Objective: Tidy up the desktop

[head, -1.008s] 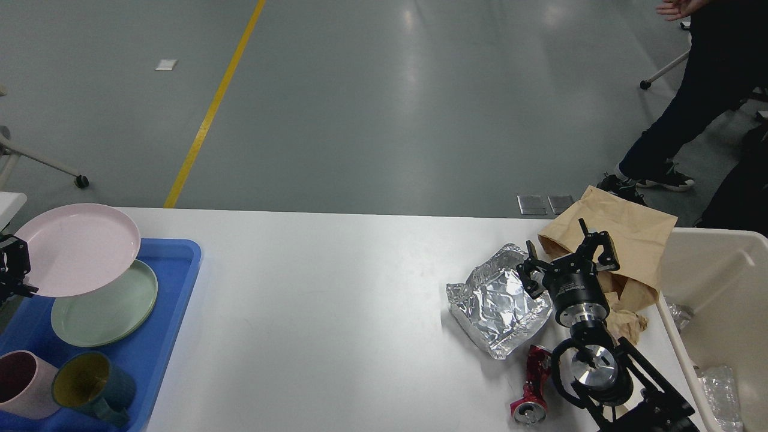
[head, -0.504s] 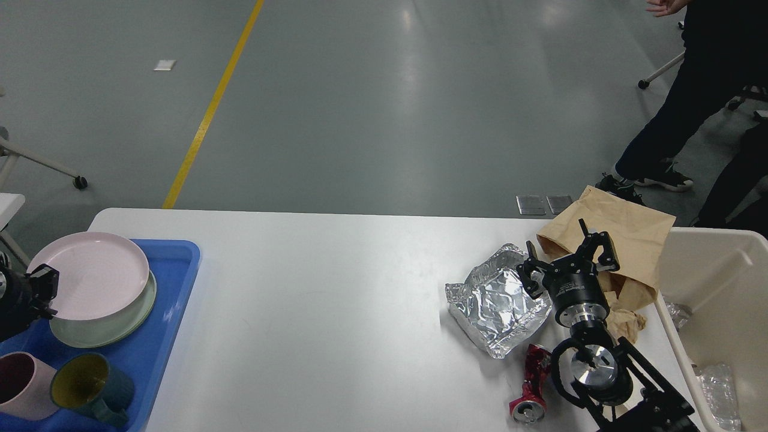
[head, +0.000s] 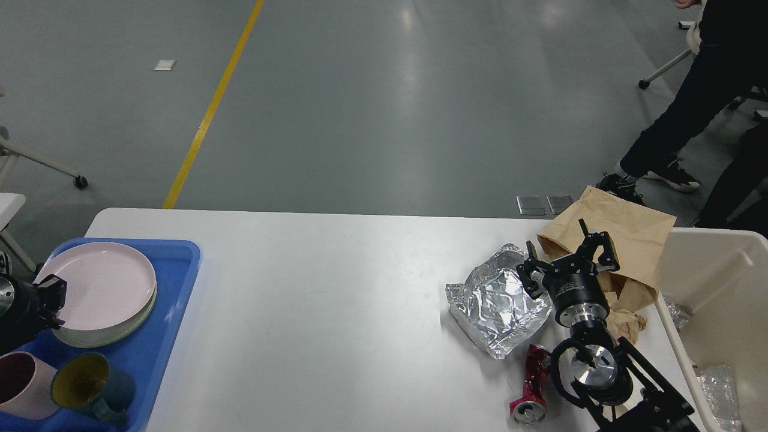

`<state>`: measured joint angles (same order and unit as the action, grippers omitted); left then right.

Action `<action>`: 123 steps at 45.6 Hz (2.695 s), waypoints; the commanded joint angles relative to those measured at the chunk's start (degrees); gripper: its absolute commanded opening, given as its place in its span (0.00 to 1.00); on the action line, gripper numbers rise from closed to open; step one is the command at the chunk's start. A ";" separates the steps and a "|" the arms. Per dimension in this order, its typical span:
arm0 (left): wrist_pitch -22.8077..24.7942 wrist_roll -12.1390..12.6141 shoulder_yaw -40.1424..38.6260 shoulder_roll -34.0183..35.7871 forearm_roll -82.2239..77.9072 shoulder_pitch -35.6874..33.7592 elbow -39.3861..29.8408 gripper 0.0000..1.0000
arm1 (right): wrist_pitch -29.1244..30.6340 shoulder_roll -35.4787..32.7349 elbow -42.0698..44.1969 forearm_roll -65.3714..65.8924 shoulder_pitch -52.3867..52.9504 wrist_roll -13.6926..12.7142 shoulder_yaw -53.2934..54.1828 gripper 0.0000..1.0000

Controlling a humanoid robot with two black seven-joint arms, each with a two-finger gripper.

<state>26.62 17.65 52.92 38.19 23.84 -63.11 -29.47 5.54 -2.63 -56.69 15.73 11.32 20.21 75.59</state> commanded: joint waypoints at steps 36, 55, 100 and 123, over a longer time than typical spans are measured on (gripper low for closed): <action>0.45 -0.07 0.08 0.13 -0.02 -0.35 -0.32 0.95 | 0.00 0.00 0.00 0.00 0.02 0.00 0.00 1.00; -0.08 -0.42 0.08 0.31 -0.02 -0.35 -1.20 0.95 | 0.00 0.00 0.00 0.00 0.02 0.00 0.00 1.00; -5.79 -0.60 0.08 1.63 -0.02 -0.87 -4.72 0.98 | 0.00 0.00 0.00 0.00 0.02 0.00 0.00 1.00; -5.26 0.02 -1.15 1.80 0.07 -1.23 -5.16 0.38 | 0.00 0.00 0.00 0.00 0.02 0.00 0.00 1.00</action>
<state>20.51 17.32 51.69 39.73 23.90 -64.34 -34.44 5.54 -2.64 -56.69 15.73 11.33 20.22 75.59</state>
